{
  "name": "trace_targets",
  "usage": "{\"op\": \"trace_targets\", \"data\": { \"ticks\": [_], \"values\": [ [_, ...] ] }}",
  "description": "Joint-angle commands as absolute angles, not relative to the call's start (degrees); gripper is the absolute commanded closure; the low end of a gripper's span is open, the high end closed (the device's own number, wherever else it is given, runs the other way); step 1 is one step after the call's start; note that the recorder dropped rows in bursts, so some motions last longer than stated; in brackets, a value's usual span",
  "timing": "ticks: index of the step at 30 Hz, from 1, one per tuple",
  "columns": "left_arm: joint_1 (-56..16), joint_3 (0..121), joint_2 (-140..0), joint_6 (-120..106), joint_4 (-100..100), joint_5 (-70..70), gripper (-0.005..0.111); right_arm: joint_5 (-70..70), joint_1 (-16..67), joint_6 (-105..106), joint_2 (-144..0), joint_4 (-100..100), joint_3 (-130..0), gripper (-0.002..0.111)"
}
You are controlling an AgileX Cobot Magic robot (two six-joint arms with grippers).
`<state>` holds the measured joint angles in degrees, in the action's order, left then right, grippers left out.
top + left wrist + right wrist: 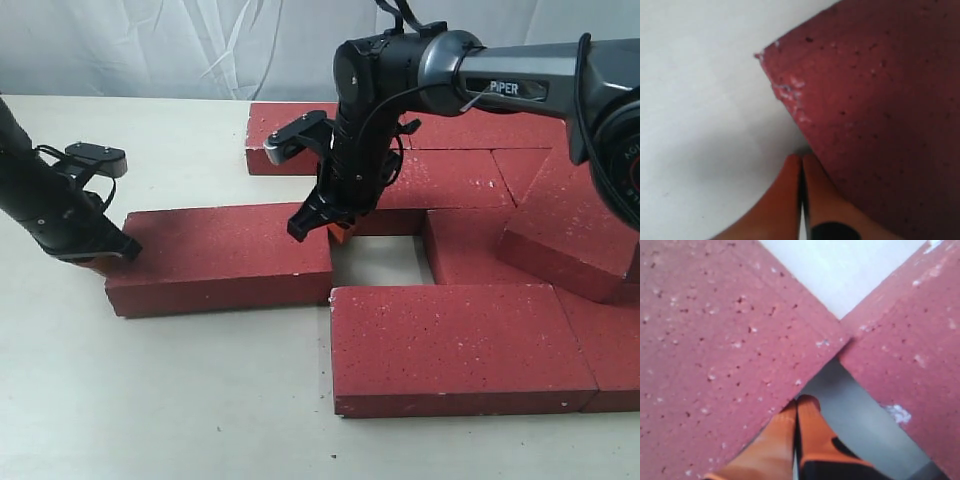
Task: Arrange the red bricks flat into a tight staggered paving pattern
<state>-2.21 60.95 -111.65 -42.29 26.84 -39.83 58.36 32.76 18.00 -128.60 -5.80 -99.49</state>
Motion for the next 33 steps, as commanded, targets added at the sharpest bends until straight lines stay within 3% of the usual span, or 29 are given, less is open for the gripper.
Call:
{"op": "trace_targets", "data": {
  "ticks": [1,20,33],
  "values": [
    [-2.56,60.06,-111.1,-45.47,29.82,-39.91,0.107,57.3,32.74,18.39,-127.91,-3.56,-99.58,0.109],
    [-2.21,60.06,-107.15,-45.63,28.07,-35.6,0.107,65.28,32.64,18.0,-125.74,-0.54,-99.7,0.109],
    [-2.21,58.77,-107.24,-48.19,27.19,-36.7,0.107,43.9,32.64,17.91,-124.5,-1.44,-99.7,0.109]
  ]
}}
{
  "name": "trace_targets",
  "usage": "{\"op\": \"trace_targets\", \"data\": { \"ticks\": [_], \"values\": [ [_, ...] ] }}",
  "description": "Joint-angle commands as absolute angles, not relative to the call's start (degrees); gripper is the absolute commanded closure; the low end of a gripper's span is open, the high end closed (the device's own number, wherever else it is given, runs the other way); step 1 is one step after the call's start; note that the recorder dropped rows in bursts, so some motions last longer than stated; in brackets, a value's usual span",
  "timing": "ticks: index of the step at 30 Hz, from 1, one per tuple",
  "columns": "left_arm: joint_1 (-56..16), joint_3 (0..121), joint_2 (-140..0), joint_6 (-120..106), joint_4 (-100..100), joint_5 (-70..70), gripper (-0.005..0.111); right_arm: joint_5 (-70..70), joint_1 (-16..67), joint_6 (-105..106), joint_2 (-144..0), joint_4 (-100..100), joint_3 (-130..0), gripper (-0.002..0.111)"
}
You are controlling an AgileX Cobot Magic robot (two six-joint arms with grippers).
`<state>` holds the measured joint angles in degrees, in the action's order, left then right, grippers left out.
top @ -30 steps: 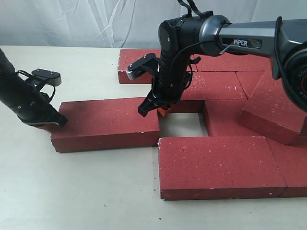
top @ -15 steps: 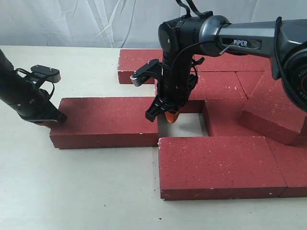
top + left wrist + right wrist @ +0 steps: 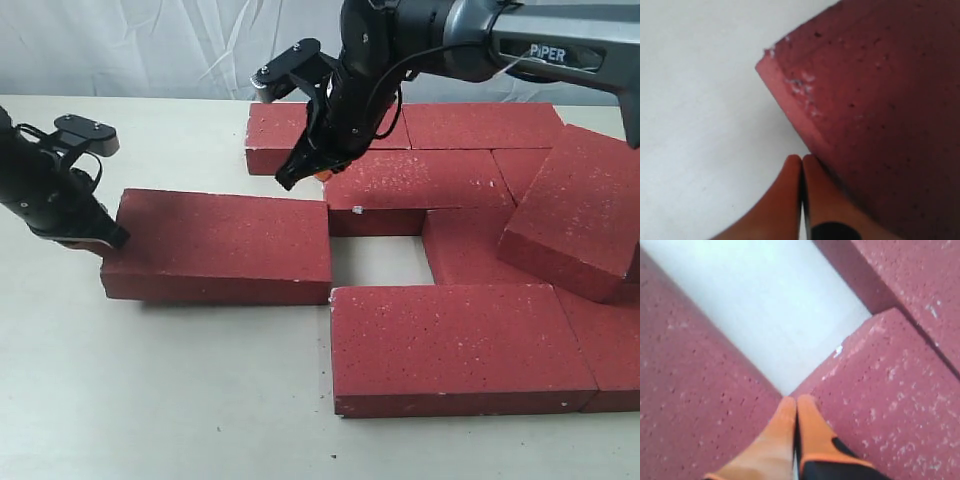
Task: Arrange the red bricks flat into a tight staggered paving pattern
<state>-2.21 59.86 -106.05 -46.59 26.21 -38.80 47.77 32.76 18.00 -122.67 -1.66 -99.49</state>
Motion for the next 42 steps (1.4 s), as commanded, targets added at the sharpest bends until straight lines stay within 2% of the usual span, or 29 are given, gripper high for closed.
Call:
{"op": "trace_targets", "data": {
  "ticks": [1,7,16,38,42],
  "values": [
    [-2.21,58.64,-107.69,-48.19,26.69,-34.93,0.107,43.22,32.64,17.91,-124.83,-1.44,-99.7,0.109],
    [-0.35,58.36,-109.0,-45.95,27.16,-21.91,0.107,42.38,32.64,17.91,-126.19,-1.97,-99.7,0.109],
    [0.44,58.36,-109.0,-45.95,31.61,-19.62,0.107,35.34,32.64,17.91,-128.55,-1.84,-99.7,0.109],
    [0.44,58.36,-109.0,-48.72,35.32,-22.43,0.107,41.76,32.64,17.91,-129.49,-1.62,-99.7,0.109],
    [0.44,58.36,-109.0,-49.51,37.39,-27.1,0.107,41.25,32.64,17.91,-129.49,-1.62,-99.7,0.109]
  ]
}}
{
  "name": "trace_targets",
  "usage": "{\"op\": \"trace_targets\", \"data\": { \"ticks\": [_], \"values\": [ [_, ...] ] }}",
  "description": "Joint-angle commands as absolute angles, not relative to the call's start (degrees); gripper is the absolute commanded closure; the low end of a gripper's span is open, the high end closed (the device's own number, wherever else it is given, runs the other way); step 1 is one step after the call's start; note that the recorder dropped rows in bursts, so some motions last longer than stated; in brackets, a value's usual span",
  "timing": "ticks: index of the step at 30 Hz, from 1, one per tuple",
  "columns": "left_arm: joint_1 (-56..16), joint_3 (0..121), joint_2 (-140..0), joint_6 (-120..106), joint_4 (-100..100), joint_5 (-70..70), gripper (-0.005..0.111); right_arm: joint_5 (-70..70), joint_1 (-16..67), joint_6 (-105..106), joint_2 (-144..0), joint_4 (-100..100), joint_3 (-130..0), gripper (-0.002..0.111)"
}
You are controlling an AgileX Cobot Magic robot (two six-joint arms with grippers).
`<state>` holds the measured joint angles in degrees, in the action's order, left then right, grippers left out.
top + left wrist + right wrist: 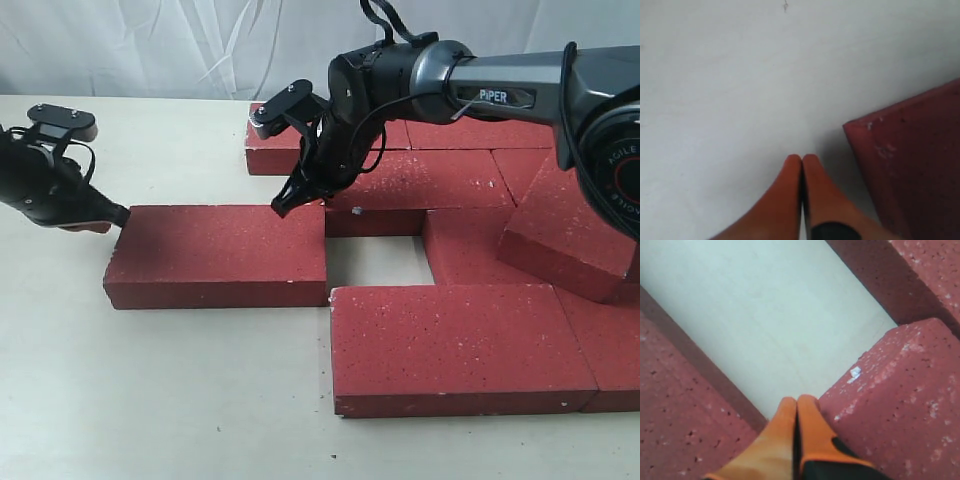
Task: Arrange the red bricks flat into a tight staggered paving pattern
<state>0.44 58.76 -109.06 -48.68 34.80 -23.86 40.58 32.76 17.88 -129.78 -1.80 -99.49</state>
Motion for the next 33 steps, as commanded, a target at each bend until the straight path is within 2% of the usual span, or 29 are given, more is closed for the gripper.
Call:
{"op": "trace_targets", "data": {
  "ticks": [1,7,19,33],
  "values": [
    [0.44,58.36,-109.0,-52.04,40.58,-28.98,0.107,40.51,32.64,17.91,-129.49,-1.62,-99.7,0.109],
    [0.44,57.54,-110.67,-54.41,44.14,-27.43,0.107,39.59,32.64,17.91,-129.49,-1.62,-99.7,0.109],
    [0.44,57.54,-110.66,-54.41,42.81,-33.45,0.107,42.14,32.64,17.91,-129.49,-2.0,-99.7,0.109],
    [0.44,57.54,-110.66,-54.54,42.57,-31.04,0.107,43.05,34.39,18.54,-129.49,-2.81,-99.7,0.109]
  ]
}}
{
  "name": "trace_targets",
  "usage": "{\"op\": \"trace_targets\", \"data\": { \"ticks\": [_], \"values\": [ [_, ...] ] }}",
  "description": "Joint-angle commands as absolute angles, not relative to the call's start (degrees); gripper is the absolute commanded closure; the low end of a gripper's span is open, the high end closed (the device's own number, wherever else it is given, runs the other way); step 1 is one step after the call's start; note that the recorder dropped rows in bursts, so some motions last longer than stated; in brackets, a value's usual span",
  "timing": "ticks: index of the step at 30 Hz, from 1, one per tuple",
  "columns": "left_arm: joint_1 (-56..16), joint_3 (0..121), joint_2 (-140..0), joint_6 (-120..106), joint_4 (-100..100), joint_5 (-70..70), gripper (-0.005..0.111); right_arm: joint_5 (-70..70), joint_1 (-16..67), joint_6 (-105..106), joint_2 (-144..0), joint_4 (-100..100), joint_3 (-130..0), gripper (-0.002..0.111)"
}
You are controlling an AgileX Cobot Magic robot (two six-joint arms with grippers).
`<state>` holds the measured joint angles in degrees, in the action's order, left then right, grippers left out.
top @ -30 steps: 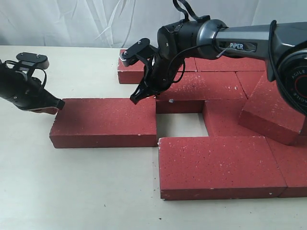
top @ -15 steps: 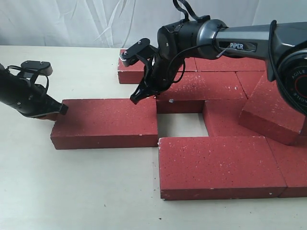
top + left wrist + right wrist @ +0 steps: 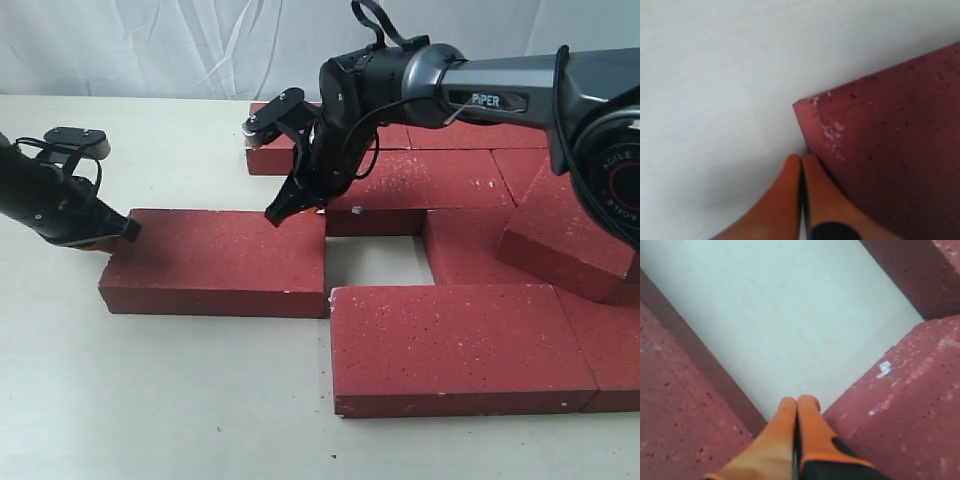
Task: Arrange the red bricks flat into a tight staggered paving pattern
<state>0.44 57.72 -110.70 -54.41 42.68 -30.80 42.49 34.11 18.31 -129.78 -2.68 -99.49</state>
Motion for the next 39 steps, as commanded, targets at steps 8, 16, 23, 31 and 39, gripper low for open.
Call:
{"op": "trace_targets", "data": {
  "ticks": [8,16,23,31,39],
  "values": [
    [0.44,57.54,-110.66,-54.54,42.86,-32.25,0.107,43.76,34.29,18.36,-127.5,-0.62,-99.7,0.109],
    [0.44,57.54,-110.66,-54.54,42.62,-30.87,0.107,54.13,35.74,31.41,-120.92,-11.32,-95.83,0.109],
    [0.44,57.67,-110.66,-54.54,43.26,-32.38,0.107,54.71,37.71,43.86,-120.78,-18.73,-87.93,0.109],
    [0.44,57.67,-110.66,-54.54,42.77,-33.28,0.107,56.12,38.94,44.9,-120.33,-19.73,-87.68,0.109],
    [0.44,57.67,-110.66,-54.54,42.37,-33.81,0.107,46.4,37.33,41.68,-118.22,-10.14,-87.68,0.109]
  ]
}}
